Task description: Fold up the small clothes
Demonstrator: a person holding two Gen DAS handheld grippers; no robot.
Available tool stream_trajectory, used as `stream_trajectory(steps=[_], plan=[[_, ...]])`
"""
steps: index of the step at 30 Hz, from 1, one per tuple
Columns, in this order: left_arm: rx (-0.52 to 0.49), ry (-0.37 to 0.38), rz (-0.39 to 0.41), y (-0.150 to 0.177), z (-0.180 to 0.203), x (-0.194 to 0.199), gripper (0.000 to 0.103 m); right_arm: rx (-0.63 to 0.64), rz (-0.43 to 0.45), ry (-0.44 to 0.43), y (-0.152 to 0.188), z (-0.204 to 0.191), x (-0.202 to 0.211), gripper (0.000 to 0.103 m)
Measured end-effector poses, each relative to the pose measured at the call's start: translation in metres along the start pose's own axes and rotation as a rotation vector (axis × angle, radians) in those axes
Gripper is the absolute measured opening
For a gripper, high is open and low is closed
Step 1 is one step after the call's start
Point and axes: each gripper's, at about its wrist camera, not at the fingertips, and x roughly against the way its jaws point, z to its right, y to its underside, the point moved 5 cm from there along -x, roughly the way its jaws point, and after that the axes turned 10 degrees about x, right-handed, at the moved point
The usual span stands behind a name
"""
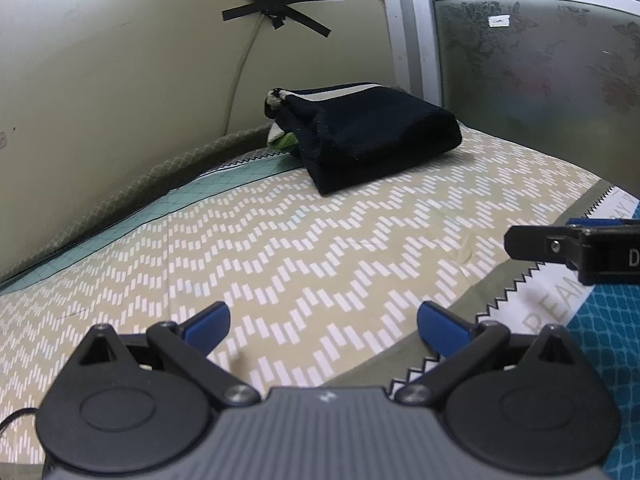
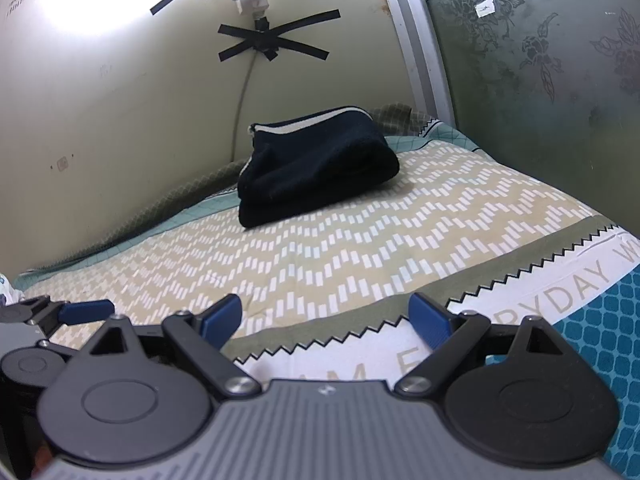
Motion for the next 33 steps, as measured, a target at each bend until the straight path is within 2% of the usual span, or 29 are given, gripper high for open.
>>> stream_trajectory(steps=[11, 33], plan=[[0.087, -0.008, -0.035, -0.003, -0.014, -0.005, 0.103, 0.002, -0.001, 0.001, 0.000, -0.001, 0.000, 0.085], [0.091, -0.009, -0.037, -0.003, -0.013, -0.005, 0.103, 0.004, -0.002, 0.002, -0.001, -0.002, 0.000, 0.085]])
